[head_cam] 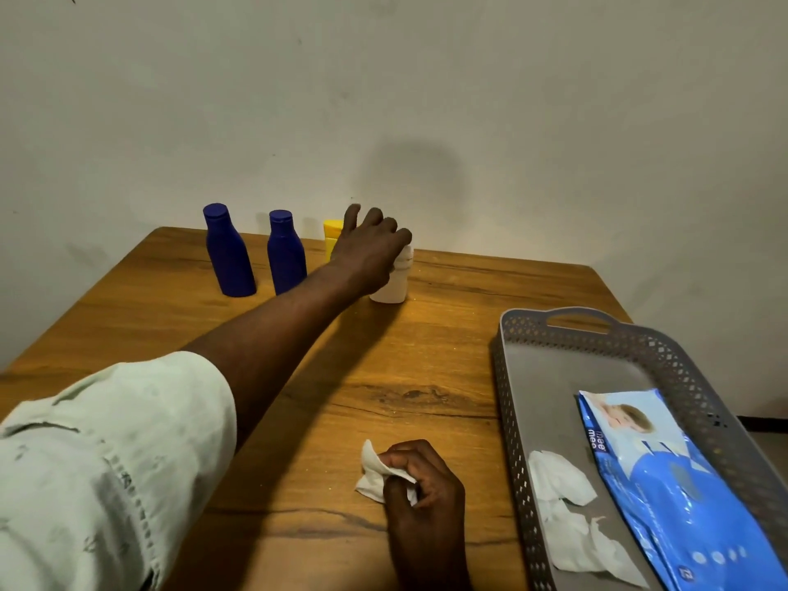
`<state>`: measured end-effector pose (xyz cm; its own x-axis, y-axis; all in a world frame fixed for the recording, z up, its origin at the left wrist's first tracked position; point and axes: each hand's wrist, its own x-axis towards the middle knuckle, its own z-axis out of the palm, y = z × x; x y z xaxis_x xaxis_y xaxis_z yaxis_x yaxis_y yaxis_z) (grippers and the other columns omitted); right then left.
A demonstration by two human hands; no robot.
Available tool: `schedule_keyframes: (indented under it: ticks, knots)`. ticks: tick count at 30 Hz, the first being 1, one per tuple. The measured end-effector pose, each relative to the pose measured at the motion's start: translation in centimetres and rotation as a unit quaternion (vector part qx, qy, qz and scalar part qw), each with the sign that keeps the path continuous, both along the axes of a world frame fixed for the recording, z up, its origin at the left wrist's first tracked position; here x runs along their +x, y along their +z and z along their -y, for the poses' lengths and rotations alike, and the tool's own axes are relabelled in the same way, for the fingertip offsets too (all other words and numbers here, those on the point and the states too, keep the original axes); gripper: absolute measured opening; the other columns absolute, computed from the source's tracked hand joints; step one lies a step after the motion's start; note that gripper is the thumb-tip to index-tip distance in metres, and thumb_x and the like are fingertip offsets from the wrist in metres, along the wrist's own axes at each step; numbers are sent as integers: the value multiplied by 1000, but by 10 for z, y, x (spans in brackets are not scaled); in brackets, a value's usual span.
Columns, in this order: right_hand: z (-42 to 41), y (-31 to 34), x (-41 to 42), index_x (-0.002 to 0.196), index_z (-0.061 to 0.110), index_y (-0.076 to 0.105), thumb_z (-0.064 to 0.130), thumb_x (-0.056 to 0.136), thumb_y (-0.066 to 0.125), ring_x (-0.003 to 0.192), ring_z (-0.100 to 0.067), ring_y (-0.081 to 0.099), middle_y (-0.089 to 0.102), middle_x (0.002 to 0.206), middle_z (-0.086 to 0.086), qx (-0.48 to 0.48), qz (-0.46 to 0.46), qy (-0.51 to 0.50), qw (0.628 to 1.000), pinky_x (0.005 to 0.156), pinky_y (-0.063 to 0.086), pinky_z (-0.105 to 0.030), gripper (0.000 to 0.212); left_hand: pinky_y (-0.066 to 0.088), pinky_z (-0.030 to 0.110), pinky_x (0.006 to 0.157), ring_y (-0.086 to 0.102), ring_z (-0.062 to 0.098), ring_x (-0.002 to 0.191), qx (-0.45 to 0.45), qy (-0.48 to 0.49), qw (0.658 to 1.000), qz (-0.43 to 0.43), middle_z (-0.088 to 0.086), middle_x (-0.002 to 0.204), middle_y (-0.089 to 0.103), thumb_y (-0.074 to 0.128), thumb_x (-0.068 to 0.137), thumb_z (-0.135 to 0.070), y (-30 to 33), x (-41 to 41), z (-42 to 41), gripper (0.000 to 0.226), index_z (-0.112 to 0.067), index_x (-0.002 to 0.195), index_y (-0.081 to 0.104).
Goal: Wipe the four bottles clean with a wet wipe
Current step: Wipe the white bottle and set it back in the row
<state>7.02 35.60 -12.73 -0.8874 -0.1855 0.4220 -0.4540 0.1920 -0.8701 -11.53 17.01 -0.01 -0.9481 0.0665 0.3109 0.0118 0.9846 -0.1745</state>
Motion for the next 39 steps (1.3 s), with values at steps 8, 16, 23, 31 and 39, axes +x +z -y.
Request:
schedule_keyframes:
  ticks: [8,16,23,31,39]
  knots:
    - [-1,2,1,74,20,68,-5,68,52,79,-4,63,63,82,17,-5,25,0,1000,65,49,-18,30,40,28,86,46,17,108,401,-71,912,-47,3,114,53,73,78,-19,-6,83,-20,44,-16,120,60]
    - [-3,6,3,74,19,68,11,71,50,77,-9,63,65,80,10,-20,81,2,996,64,49,-24,20,54,24,80,58,10,106,668,-122,733,-42,-5,112,60,72,70,-34,1,210,-39,43,-22,110,63]
    - [-11,14,6,78,24,70,-4,77,67,76,-14,64,69,80,5,-39,152,5,988,65,56,-38,28,50,20,82,62,10,104,684,-175,708,-29,-9,110,66,70,74,-22,-4,274,-57,36,-19,110,65]
    - [-15,16,12,88,14,71,-2,84,57,79,-18,67,72,83,-3,-79,210,-24,974,67,54,-32,22,50,32,91,58,18,113,674,-152,723,0,-8,115,63,69,81,-22,-48,306,-76,38,-22,118,63]
    - [-20,17,24,96,16,71,-1,86,53,85,-24,67,72,88,-4,-96,229,-16,969,72,57,-40,27,50,30,93,57,10,114,698,-116,706,30,-11,120,60,68,80,-34,-61,303,-78,44,-27,123,59]
